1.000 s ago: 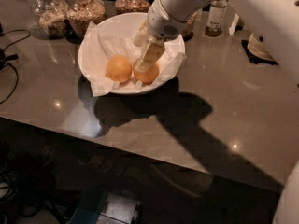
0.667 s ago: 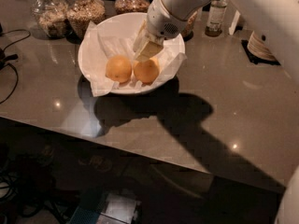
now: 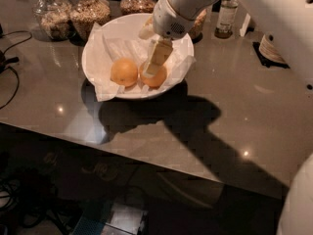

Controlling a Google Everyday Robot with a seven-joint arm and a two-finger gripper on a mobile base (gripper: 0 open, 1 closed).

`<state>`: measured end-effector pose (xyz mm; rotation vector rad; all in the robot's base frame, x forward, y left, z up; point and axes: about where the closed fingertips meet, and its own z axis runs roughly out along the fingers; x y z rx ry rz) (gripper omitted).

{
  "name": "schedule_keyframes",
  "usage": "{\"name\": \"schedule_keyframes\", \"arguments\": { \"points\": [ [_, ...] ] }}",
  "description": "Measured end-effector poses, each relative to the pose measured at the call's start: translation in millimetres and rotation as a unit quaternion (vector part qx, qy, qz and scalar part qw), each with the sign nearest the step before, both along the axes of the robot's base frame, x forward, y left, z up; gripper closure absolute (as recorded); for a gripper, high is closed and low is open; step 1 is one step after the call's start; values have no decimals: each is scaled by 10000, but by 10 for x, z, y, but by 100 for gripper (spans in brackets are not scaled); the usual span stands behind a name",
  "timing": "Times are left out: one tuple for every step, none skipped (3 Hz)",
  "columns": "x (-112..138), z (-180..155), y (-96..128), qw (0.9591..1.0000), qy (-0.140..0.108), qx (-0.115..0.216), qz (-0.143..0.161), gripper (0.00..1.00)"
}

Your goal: Pick orange from white bowl

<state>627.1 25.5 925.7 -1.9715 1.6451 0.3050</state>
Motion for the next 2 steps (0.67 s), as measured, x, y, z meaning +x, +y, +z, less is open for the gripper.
{"name": "schedule_keyframes", "arguments": {
  "points": [
    [100, -68, -16, 9999, 69, -17, -92, 18],
    [186, -168, -42, 9996, 168, 3, -216, 30]
  ]
}}
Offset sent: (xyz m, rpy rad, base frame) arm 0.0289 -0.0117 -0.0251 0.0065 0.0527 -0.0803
